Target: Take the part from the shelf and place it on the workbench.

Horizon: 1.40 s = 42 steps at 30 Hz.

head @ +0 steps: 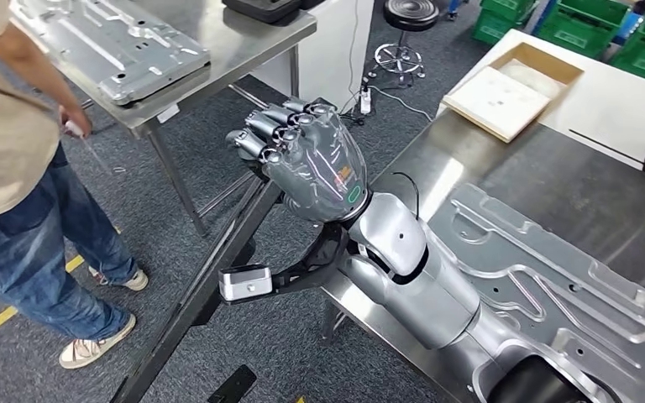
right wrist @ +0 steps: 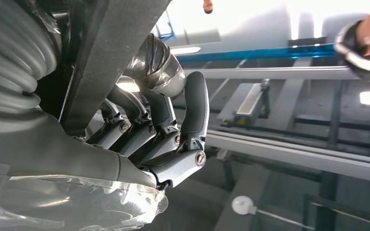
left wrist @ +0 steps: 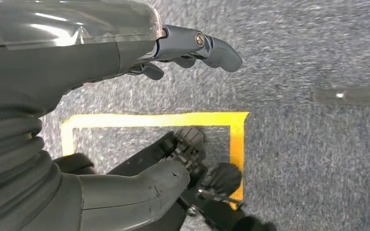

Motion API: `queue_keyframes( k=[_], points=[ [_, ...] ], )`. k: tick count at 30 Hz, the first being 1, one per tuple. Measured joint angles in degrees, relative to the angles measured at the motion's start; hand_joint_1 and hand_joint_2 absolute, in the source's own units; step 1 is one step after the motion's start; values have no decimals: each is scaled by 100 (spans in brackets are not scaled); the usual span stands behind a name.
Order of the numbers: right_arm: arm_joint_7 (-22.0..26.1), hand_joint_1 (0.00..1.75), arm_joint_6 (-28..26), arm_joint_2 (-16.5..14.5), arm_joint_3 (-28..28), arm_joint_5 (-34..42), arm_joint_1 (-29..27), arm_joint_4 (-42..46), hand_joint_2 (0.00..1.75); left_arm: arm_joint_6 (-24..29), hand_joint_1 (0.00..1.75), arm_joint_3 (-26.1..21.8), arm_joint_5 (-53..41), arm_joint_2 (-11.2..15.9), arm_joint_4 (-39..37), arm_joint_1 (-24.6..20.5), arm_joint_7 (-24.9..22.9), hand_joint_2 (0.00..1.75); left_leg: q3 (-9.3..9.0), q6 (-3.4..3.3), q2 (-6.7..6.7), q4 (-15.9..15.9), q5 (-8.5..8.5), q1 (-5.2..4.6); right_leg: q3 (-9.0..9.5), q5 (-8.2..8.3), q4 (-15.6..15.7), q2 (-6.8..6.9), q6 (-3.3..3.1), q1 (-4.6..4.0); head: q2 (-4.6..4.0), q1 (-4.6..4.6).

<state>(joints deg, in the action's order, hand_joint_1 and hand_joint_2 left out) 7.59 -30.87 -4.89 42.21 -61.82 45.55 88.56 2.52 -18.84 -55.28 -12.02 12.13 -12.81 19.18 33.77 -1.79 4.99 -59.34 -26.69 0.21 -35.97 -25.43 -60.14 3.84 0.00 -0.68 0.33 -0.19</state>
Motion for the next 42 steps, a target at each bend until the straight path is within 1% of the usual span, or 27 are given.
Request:
queue_keyframes(
  k=[1, 3, 5, 7, 9, 10, 11, 12, 14, 16, 18, 20, 22, 24, 25, 26, 27, 29, 31, 33, 34, 36, 37, 39, 40, 41, 42],
  points=[
    [1, 175, -2, 1, 0, 4, 3, -2, 175, 14, 0, 0, -7, -1, 0, 2, 31, 175, -3, 20, 54, 4, -1, -8, 14, -10, 66, 18, -27, -29, 0, 0],
    [4, 175, -5, 5, -3, 9, 1, -7, 175, 19, 0, 0, -15, -2, 0, 2, 73, 175, -17, 75, 120, 8, -20, -11, 9, 33, 108, -115, -60, -8, 0, 0],
    [8, 175, -18, 11, -11, 12, 3, -13, 175, 9, 0, -1, -9, 1, 0, -2, 105, 175, 42, 130, -63, -177, -179, 1, 37, 87, 181, -233, -107, 52, 0, -2],
    [11, 175, -36, 15, -17, 15, -5, -29, 175, 7, 0, -2, 2, 11, 0, 14, 128, 175, 305, 167, -344, -792, -524, 22, 45, 115, 208, -361, -135, 84, 0, -3],
    [13, 175, -49, 25, -20, 18, -39, -58, 175, 6, 0, -2, 9, 27, 0, 47, 140, 175, 605, 196, -440, -1446, -758, 39, 30, 117, 184, -509, -139, 90, 0, -3],
    [14, 175, -53, 34, -21, 19, -57, -73, 175, 6, 0, -2, 10, 34, 0, 59, 145, 175, 652, 212, -451, -1532, -718, 51, 21, 115, 162, -591, -136, 96, 0, -4],
    [15, 175, -57, 41, -22, 19, -69, -84, 175, 6, 0, -2, 11, 38, 0, 63, 148, 175, 591, 225, -463, -1385, -566, 67, 11, 110, 132, -674, -128, 105, 0, -4],
    [16, 175, -61, 47, -26, 19, -76, -91, 175, 7, 0, -2, 11, 41, 0, 63, 153, 175, 443, 237, -509, -1053, -348, 91, -2, 99, 95, -760, -112, 116, 0, -4],
    [17, 175, -77, 51, -36, 19, -76, -98, 175, 7, 0, -3, 12, 46, -1, 58, 165, 175, 136, 252, -741, -384, -88, 141, -54, 72, 4, -914, -59, 130, 0, -2],
    [19, 175, -96, 56, -48, 19, -79, -102, 175, 7, 0, -7, 32, 49, -1, 57, 180, 175, 35, 233, -896, -150, -84, 148, -128, 81, -43, -1038, 12, 141, 0, -2],
    [21, 175, -108, 75, -83, 19, -103, -105, 175, 8, 0, -17, 69, 45, 0, 50, 191, 175, 33, 165, -812, -117, -53, 135, -176, 118, -26, -1128, 87, 160, 0, -4],
    [21, 175, -129, 107, -151, 20, -125, -105, 175, 13, 0, -36, 102, 37, 0, 33, 194, 175, 22, 74, -682, -62, -5, 145, -261, 16, -171, -922, 144, 145, 0, 14],
    [22, 175, -156, 128, -207, 22, -139, -106, 175, 15, 0, -57, 123, 36, 0, 38, 193, 175, 19, 19, -540, -30, 15, 139, -525, -295, -727, -573, 184, 134, 0, 35],
    [23, 175, -169, 145, -233, 24, -171, -110, 175, 15, 0, -74, 131, 42, 0, 59, 191, 175, 24, 1, -387, -30, 8, 118, -836, -555, -1373, -435, 208, 148, 0, 38],
    [25, 175, -172, 157, -241, 25, -190, -111, 175, 15, 0, -80, 132, 44, 0, 64, 191, 175, 24, -2, -311, -31, 2, 112, -896, -561, -1503, -408, 208, 150, 0, 38],
    [27, 175, -173, 169, -248, 25, -202, -111, 175, 15, 0, -84, 133, 46, 0, 62, 191, 175, 20, -1, -238, -32, -5, 107, -833, -454, -1396, -387, 197, 147, 0, 38],
    [29, 175, -174, 179, -254, 25, -207, -111, 175, 15, 0, -86, 133, 46, 0, 58, 191, 175, 10, 5, -173, -32, -15, 103, -669, -279, -1100, -347, 176, 139, 0, 38],
    [32, 175, -176, 187, -267, 25, -204, -108, 175, 15, 0, -89, 133, 46, 0, 51, 192, 175, -18, 34, -54, -31, -44, 81, -260, 6, -326, -107, 98, 73, 0, 36],
    [32, 175, -181, 190, -278, 25, -199, -107, 175, 15, 0, -96, 133, 46, 0, 48, 193, 175, -43, 78, 42, -23, -70, 54, -90, 68, 27, 33, 33, 1, 0, 34],
    [32, 175, -187, 198, -285, 25, -199, -108, 175, 15, 0, -105, 133, 44, 0, 45, 193, 175, -78, 135, 153, -1, -91, 38, -87, 82, 56, -94, -10, -5, 0, 34],
    [33, 175, -190, 202, -287, 25, -200, -106, 175, 15, 0, -108, 133, 43, 0, 40, 193, 175, -93, 166, 136, -18, -129, 43, -72, 97, 87, -163, -35, 12, 0, 36],
    [35, 175, -194, 201, -288, 25, -194, -105, 175, 15, 0, -115, 133, 43, 0, 34, 194, 175, 9, 203, -102, -308, -345, 64, -30, 131, 145, -288, -96, 59, 0, 33],
    [37, 175, -196, 199, -286, 25, -196, -107, 175, 15, 0, -121, 133, 44, 0, 37, 194, 175, 151, 211, -271, -630, -516, 76, -22, 138, 156, -355, -115, 70, 0, 33],
    [39, 175, -196, 197, -283, 25, -213, -112, 175, 15, 0, -131, 133, 50, 0, 58, 192, 175, 520, 221, -428, -1354, -786, 82, -22, 137, 145, -507, -135, 73, 0, 31],
    [39, 175, -196, 198, -282, 25, -225, -116, 175, 15, 0, -133, 133, 55, 0, 67, 191, 175, 637, 227, -450, -1537, -781, 82, -22, 133, 134, -594, -136, 71, 0, 31],
    [39, 175, -196, 198, -282, 25, -231, -119, 175, 15, 0, -133, 133, 60, 0, 70, 191, 175, 658, 229, -462, -1503, -658, 84, -22, 127, 117, -681, -133, 73, 0, 32],
    [39, 175, -196, 198, -282, 25, -234, -122, 175, 15, 0, -133, 133, 62, 0, 68, 191, 175, 579, 228, -486, -1259, -447, 89, -21, 116, 94, -766, -124, 79, 0, 32]
  ],
)
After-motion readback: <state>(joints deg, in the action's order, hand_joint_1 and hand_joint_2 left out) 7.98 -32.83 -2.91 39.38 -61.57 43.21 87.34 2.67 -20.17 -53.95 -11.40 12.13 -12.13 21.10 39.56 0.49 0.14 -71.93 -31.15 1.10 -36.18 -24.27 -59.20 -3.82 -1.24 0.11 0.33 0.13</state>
